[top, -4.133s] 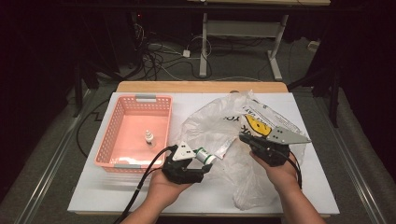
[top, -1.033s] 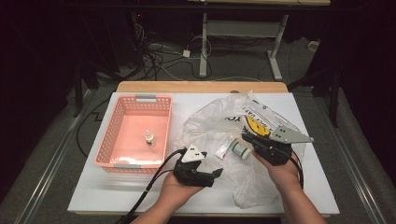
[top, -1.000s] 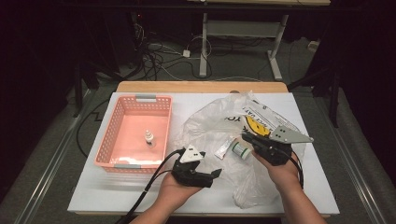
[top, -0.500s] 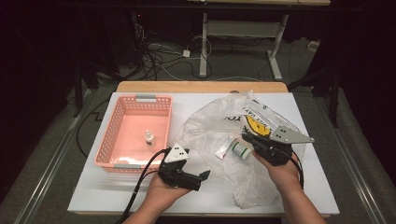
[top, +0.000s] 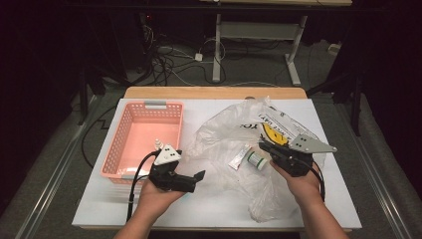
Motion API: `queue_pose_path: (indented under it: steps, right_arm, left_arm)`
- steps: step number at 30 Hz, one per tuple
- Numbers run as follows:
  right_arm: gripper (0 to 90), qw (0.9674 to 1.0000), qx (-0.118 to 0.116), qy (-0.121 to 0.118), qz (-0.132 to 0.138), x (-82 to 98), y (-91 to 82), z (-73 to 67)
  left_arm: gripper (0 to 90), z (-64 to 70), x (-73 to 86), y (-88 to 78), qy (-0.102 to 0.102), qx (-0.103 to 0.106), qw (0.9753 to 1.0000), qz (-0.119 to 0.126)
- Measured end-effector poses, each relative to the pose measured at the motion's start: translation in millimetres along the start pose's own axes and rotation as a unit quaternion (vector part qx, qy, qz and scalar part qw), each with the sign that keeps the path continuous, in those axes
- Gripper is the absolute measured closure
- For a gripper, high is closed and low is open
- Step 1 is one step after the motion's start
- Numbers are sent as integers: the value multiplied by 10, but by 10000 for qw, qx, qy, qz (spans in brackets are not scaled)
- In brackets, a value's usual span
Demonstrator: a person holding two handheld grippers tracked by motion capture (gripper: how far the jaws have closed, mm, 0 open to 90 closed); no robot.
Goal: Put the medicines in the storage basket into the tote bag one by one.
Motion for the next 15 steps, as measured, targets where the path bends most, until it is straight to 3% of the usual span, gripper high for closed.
queue_pose_path:
  steps: [4, 10, 15]
  right_arm:
    - [900, 10000, -4, 4, -2, 2, -7, 3]
    - [900, 10000, -38, 22, -59, 27, 34, 1]
    - [900, 10000, -24, 33, -14, 15, -1, 15]
  left_arm:
    - [0, -152, 37, -72, -154, -125, 9998, 21]
    - [0, -358, 91, -170, -302, -476, 9984, 3]
    - [0, -530, 146, -244, -502, -579, 9971, 15]
Point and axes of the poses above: each handheld gripper's, and its own axes: y roughly forward along the jaws, x roughly out of its underside, z roughly to its right, the point moved 4 cm from there along y, roughly forward along the jaws, and after that the axes turned 14 degrees about -z, right-handed, at the moved point
